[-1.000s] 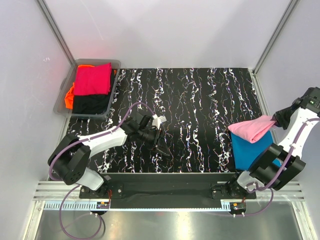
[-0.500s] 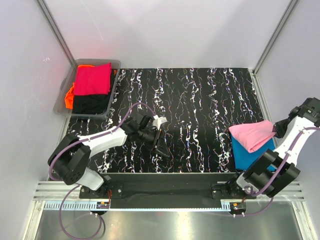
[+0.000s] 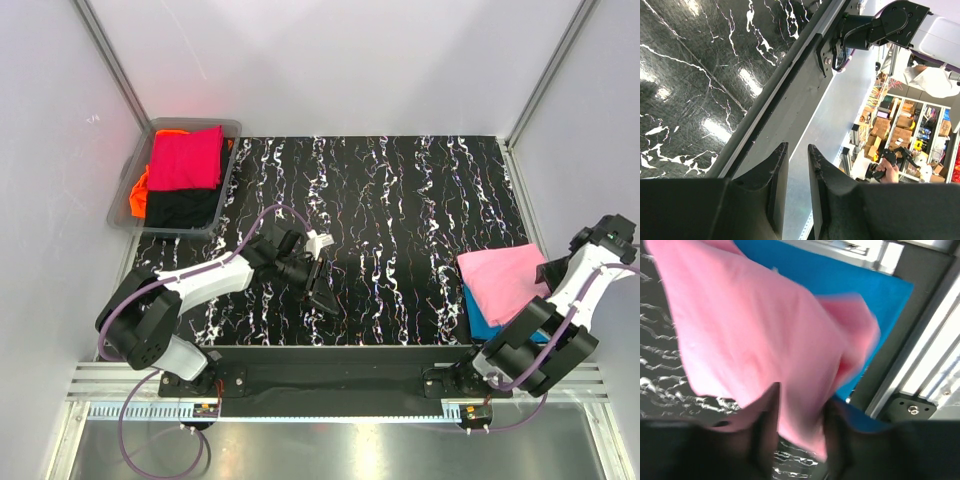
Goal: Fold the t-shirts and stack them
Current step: Neatly place the folded tshirt to the corner, then reset both grippers
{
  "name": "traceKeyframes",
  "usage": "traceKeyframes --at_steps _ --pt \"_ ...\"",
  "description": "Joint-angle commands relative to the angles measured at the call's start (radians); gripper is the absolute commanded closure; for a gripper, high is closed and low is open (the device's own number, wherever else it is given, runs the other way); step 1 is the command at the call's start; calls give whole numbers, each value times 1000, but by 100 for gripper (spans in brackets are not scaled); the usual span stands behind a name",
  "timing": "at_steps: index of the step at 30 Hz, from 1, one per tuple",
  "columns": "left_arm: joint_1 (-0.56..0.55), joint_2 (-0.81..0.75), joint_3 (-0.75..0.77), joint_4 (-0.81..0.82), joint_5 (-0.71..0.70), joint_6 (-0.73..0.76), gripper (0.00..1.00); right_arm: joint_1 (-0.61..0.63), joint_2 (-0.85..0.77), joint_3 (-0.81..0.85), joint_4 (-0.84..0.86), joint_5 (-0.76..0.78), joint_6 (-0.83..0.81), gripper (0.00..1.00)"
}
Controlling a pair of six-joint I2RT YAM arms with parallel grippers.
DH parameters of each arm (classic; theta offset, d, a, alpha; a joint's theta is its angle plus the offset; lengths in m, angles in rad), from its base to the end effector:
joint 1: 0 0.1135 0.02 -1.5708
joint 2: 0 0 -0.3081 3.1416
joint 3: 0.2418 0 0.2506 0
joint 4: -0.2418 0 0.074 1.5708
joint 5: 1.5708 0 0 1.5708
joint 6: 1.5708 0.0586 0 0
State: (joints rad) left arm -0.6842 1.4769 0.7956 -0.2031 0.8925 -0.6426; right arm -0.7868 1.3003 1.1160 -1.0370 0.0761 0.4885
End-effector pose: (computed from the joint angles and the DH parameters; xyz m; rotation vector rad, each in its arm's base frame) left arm 0.1944 -0.2175 0.2279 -0.5081 -2.6400 1.5821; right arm 0.1615 -0.1683 0.3004 1.6831 2.2400 -0.1790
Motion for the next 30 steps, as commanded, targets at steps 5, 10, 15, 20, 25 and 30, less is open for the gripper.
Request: traceKeyframes --at_steps 5,10,15,20,25,30 --pt "9 -35 -6 -13 43 29 74 -95 -104 -13 -40 162 -1 38" --pt "14 -56 -4 -27 37 35 74 -79 -85 34 -52 71 -37 29" --pt "15 -59 -13 -35 19 37 74 73 -107 25 -28 -47 -4 29" --pt "17 -67 -38 -33 -12 32 74 251 -98 -96 72 -127 113 50" --pt "15 -119 -52 -27 -41 4 74 396 -96 -205 94 -29 260 60" --pt "17 -188 -64 -28 -76 -25 71 396 -92 -314 121 34 329 79"
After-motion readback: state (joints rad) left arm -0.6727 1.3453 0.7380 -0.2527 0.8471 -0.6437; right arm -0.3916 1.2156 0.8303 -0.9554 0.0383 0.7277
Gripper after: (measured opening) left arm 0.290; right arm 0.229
